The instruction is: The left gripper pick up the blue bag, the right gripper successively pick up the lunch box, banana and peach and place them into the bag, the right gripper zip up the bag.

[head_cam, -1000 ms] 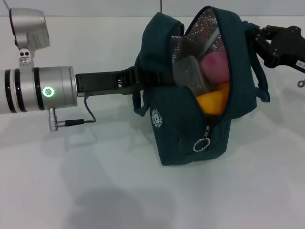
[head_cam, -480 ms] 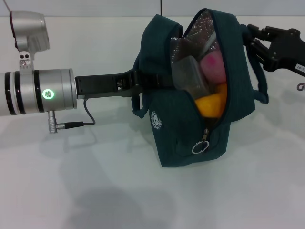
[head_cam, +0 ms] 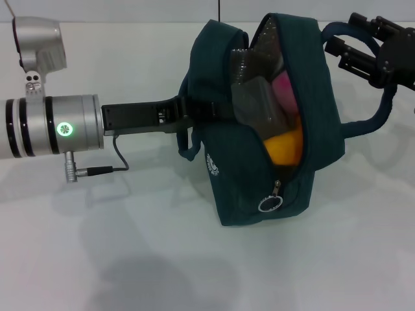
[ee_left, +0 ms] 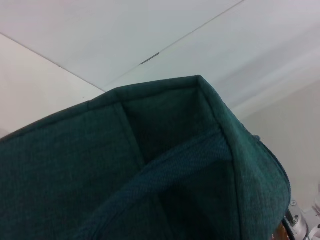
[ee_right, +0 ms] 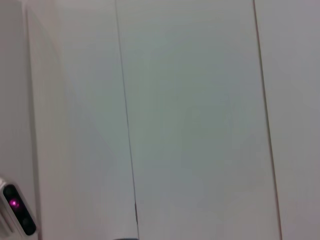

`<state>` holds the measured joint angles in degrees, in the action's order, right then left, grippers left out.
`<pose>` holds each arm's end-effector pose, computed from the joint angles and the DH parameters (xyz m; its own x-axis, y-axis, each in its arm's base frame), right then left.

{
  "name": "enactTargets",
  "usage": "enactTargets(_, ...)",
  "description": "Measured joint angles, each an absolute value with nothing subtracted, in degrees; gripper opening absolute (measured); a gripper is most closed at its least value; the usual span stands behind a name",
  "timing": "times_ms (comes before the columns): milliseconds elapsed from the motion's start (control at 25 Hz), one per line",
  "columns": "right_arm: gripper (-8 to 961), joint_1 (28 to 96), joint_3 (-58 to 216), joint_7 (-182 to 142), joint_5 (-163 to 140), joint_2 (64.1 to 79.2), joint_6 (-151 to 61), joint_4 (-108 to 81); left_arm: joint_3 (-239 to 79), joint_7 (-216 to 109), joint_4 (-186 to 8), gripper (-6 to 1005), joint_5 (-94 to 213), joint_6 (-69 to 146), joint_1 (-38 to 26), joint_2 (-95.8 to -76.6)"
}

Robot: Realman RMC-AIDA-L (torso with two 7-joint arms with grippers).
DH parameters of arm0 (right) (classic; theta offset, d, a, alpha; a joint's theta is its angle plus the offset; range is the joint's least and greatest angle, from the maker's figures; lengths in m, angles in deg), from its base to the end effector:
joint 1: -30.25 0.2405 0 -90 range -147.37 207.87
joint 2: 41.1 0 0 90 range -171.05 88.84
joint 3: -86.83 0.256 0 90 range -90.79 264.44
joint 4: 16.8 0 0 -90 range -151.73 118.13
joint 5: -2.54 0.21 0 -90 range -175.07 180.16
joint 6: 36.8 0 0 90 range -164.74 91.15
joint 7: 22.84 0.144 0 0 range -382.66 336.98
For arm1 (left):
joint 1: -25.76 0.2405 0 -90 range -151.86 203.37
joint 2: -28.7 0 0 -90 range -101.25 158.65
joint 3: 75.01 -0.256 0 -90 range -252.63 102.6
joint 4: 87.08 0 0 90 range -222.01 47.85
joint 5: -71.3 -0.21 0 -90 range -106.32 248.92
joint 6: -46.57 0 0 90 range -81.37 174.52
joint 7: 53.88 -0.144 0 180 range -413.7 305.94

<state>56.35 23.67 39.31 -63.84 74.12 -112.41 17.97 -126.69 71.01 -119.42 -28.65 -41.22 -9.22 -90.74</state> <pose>0.2362 0.3649 0.0318 0.6629 0.0066 -0.7487 -0.4551 -0.7904 -0.4100 -0.2081 0.3431 -0.0273 0.2442 0.8694 0.4295 0.8010 -0.4305 0.4160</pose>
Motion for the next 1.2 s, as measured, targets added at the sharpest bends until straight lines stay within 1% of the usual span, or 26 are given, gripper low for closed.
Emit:
enactTargets(360, 780, 55.9, 24.4, 39.3, -64.2, 73.49, -112.4, 17.8, -126.6, 71.0, -119.4, 37, -28.6, -41.2, -9.1, -90.74)
enactTargets(560, 783, 54.6, 24.4, 38.6, -64.4, 73.4, -114.7, 17.9, -126.6, 71.0, -119.4, 37, -28.5, -41.0, -9.1, -90.74)
enactTargets(800, 782, 53.9, 23.6, 34.8, -66.9, 73.41, -129.4, 18.0, -126.6, 71.0, -119.4, 38, -28.4, -40.9, -9.1, -90.74)
enactTargets(1200, 781, 53.9, 23.4, 31.6, -82.0, 74.01, -142.2, 21.0, -126.5, 71.0, -119.4, 39, -28.4, -40.8, -9.1, -90.81)
